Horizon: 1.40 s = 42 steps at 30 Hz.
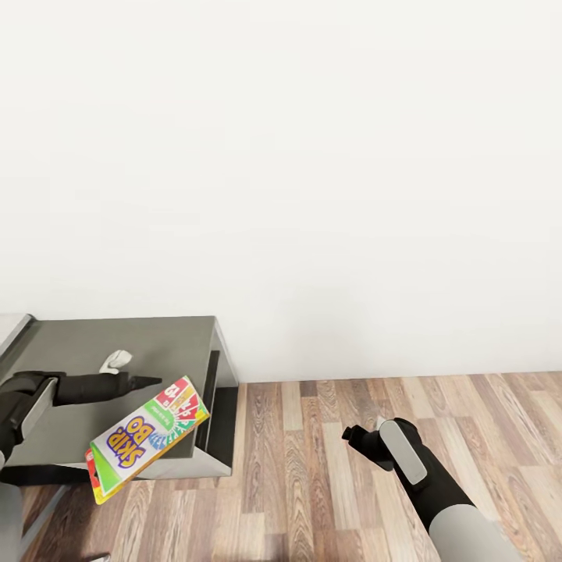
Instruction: Put all the toys in the child's room - the three board games (two on the bed and one on the table), the two jigsaw puzzles on the table, and the tennis ball on the table - inside the toy box on the table in the child's room.
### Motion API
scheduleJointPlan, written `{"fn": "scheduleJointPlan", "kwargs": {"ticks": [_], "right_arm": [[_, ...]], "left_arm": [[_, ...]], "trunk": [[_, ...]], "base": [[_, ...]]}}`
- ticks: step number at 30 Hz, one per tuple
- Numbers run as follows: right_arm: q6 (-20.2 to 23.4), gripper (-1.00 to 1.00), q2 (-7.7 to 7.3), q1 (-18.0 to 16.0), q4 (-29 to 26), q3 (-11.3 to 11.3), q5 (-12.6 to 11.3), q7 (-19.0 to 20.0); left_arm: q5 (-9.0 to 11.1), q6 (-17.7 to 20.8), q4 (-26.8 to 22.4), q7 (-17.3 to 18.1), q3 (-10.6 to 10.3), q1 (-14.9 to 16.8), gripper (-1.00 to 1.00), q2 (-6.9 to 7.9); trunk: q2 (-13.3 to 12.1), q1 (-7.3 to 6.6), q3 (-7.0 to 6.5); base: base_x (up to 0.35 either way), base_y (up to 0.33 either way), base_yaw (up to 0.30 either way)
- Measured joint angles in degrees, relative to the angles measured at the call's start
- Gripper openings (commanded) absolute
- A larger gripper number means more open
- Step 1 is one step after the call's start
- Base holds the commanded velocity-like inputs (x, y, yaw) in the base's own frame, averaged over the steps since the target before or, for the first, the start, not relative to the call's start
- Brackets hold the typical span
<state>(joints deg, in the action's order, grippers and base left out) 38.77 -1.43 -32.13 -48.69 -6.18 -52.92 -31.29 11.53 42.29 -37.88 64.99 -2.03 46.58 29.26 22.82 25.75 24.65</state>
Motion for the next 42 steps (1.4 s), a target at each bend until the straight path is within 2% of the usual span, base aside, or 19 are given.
{"fn": "scheduleJointPlan", "kwargs": {"ticks": [3, 6, 8, 11, 13, 15, 20, 24, 27, 32, 42], "right_arm": [[0.03, 1.00, -0.07, 0.00, 0.03, 0.08, -0.06, 0.83], [0.12, 1.00, -0.44, 0.04, 0.09, 0.17, -0.17, 5.64], [0.16, 1.00, -0.65, 0.06, 0.17, 0.10, -0.13, 10.67], [0.13, 1.00, -0.90, 0.04, 0.33, -0.02, -0.08, 20.85], [0.14, 1.00, -0.98, 0.03, 0.46, -0.05, -0.04, 24.21], [0.17, 1.00, -1.02, 0.06, 0.54, -0.04, -0.06, 26.10], [0.28, 1.00, -1.06, 0.18, 0.59, 0.01, -0.21, 27.73], [0.49, 1.00, -1.03, 0.26, 0.56, -0.09, -0.54, 28.54], [0.46, 1.00, -1.00, 0.32, 0.50, -0.25, -0.84, 31.59], [0.19, 1.00, -1.05, 0.50, 0.43, -0.27, -0.87, 34.92], [-0.11, 1.00, -0.89, 0.78, 0.10, -0.38, -0.74, 36.05]], "left_arm": [[0.03, -0.02, 0.00, 1.67, -0.02, 0.01, 1.00, 0.30], [-0.03, -0.08, 0.00, 6.56, -0.03, 0.01, 1.00, 0.60], [-0.06, -0.12, 0.00, 10.10, -0.03, 0.02, 1.00, 0.79], [-0.05, -0.12, -0.01, 15.73, -0.03, 0.00, 1.00, 1.33], [-0.03, -0.12, -0.01, 17.82, -0.05, -0.01, 1.00, 1.72], [0.02, -0.13, -0.01, 19.79, -0.08, -0.02, 1.00, 2.00], [-0.02, -0.17, -0.01, 24.82, -0.11, -0.04, 1.00, 2.31], [0.19, -0.18, -0.03, 24.85, -0.16, -0.04, 1.00, 3.60], [0.32, -0.16, -0.07, 24.85, -0.15, -0.05, 1.00, 4.40], [0.37, -0.11, -0.19, 24.85, -0.15, -0.10, 1.00, 4.70], [0.38, -0.10, -0.27, 24.85, -0.19, -0.09, 1.00, 4.74]], "trunk": [[0.00, 0.00, 0.00], [0.00, 0.00, 0.00], [0.00, 0.00, 0.00], [0.00, 0.00, 0.00], [0.00, 0.00, 0.00], [0.00, 0.00, 0.00], [0.00, 0.00, 0.00], [0.00, 0.00, 0.00], [0.00, 0.00, 0.00], [0.00, 0.00, 0.00], [0.01, 0.00, -0.50]], "base": [[0.000, 0.005, 0.000], [0.000, 0.002, 0.000], [0.000, 0.000, 0.000], [0.000, 0.000, 0.000], [0.000, 0.000, 0.000], [0.000, 0.000, 0.000], [0.000, 0.000, 0.000], [0.000, 0.000, 0.000], [0.000, 0.000, 0.000], [0.000, 0.000, 0.000], [0.000, 0.000, -0.050]]}}
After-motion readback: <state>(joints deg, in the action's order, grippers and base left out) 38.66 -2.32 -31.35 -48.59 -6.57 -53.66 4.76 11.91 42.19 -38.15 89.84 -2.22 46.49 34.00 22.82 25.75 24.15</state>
